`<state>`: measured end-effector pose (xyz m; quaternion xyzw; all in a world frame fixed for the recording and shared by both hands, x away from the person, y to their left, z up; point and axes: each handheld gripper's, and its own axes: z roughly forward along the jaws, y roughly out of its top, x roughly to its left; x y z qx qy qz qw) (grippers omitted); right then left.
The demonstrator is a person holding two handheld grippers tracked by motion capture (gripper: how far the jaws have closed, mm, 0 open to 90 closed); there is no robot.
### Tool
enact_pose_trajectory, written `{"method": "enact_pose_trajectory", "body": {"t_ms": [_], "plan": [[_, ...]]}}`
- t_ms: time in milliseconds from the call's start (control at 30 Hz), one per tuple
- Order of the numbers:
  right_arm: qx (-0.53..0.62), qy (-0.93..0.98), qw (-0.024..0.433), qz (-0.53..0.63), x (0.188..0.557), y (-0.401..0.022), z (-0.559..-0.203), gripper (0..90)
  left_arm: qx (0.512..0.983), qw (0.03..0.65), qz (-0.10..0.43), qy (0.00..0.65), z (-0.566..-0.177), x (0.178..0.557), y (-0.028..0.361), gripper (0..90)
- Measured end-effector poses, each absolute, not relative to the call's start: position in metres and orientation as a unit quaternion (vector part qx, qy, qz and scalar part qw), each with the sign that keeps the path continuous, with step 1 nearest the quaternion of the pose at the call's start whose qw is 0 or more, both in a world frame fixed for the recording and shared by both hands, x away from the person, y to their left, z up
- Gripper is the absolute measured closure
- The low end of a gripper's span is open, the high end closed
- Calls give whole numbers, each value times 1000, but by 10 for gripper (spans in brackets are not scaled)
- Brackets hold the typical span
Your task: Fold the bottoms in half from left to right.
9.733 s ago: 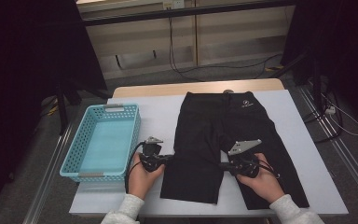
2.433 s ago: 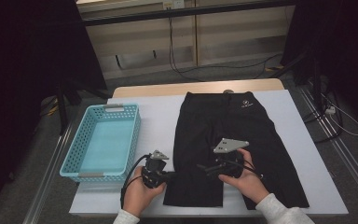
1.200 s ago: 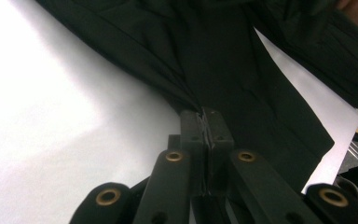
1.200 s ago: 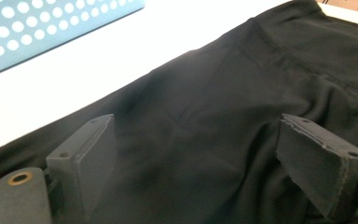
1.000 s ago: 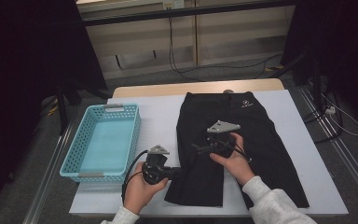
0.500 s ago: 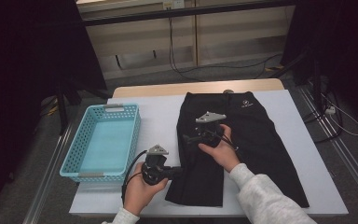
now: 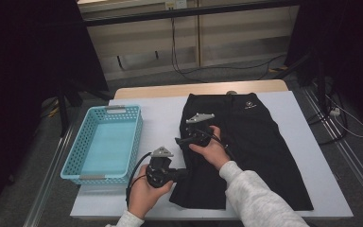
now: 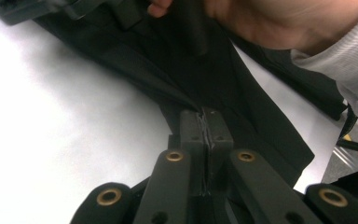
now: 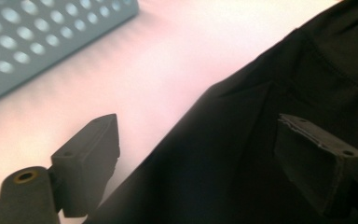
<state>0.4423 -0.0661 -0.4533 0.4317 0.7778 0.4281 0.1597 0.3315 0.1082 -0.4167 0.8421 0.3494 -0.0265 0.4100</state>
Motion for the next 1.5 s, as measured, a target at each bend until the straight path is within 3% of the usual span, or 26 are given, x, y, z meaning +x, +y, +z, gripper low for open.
{"method": "enact_pose_trajectory", "body": {"t_ms": [133, 200, 467, 667, 1167, 1333, 1500], "plan": [[412, 800, 165, 405, 443, -58, -461, 217, 842, 412, -26, 347, -415, 331, 107, 890], [408, 807, 167, 394, 443, -57, -465, 294, 841, 413, -26, 349, -416, 332, 107, 890], [429, 799, 189, 376, 447, -80, -457, 766, 842, 417, -29, 341, -413, 333, 103, 892], [451, 776, 208, 389, 446, -111, -443, 883, 847, 414, -32, 333, -414, 332, 97, 893], [485, 760, 192, 387, 414, -172, -447, 898, 854, 416, -44, 310, -413, 332, 82, 893], [468, 771, 211, 378, 416, -165, -451, 653, 854, 416, -45, 309, -414, 333, 81, 892], [434, 781, 237, 381, 432, -141, -447, 537, 851, 419, -45, 313, -414, 334, 83, 892]]}}
